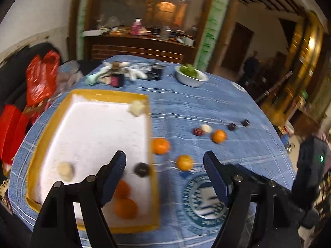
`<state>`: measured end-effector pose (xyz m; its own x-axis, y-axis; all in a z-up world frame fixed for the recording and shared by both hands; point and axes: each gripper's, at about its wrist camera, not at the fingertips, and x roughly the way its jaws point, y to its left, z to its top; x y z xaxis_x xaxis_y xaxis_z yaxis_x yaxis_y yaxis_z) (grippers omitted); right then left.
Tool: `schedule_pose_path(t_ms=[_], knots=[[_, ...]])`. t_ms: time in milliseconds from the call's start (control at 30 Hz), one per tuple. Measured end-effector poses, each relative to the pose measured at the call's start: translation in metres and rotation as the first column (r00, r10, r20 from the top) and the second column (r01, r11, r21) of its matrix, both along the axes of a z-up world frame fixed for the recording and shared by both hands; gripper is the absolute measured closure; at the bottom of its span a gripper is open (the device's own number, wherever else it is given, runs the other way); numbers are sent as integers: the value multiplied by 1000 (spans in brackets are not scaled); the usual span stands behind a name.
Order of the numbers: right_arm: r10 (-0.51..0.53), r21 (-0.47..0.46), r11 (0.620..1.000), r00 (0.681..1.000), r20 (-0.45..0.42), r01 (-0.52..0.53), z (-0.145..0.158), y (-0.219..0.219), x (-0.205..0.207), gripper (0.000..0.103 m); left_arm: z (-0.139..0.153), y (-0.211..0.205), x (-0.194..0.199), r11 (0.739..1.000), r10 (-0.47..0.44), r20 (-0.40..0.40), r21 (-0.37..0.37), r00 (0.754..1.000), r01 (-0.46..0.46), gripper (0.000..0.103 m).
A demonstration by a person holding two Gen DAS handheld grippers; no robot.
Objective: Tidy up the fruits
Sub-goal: 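Open both tools to drop the plums into the tray, then move both tools back toward the mandarins on the tablecloth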
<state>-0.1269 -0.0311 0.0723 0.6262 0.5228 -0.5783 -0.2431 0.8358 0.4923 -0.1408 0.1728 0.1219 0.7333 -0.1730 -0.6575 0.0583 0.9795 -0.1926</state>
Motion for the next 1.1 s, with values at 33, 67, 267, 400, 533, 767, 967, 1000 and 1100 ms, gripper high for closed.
schedule_pose_path(t_ms=[33, 67, 267, 400, 533, 767, 967, 1000, 1100], knots=[[-26, 13, 1000, 1000, -2, 26, 0, -13, -2, 55, 1, -10, -1, 1000, -18, 0, 8, 1000, 18, 26], [-41, 22, 999, 999, -3, 41, 0, -21, -3, 55, 1, -16, -2, 1000, -28, 0, 12, 1000, 28, 26], [-173, 92, 981, 985, -6, 173, -6, -86, -13, 48, 12, -40, -17, 997, -58, 41, 51, 997, 56, 25], [-258, 131, 956, 965, -53, 262, -17, -119, -14, 47, 20, -28, -23, 999, -6, 66, 39, 998, 3, 18], [-262, 124, 956, 963, -55, 267, -19, -119, -15, 47, 13, -19, -15, 1000, 15, 38, 23, 999, -16, 18], [-211, 78, 973, 974, -81, 217, -30, -95, -3, 47, -14, -29, 0, 997, -59, -34, 38, 998, 61, 18], [-217, 66, 972, 972, -94, 223, -35, -91, 5, 47, -36, -53, 12, 981, -163, -77, 95, 984, 170, 18], [-218, 67, 972, 971, -95, 224, -35, -91, 6, 47, -38, -55, 15, 980, -165, -85, 100, 983, 173, 18], [-209, 74, 973, 971, -113, 218, -38, -91, 8, 47, -46, -60, 31, 976, -170, -108, 116, 980, 182, 18]])
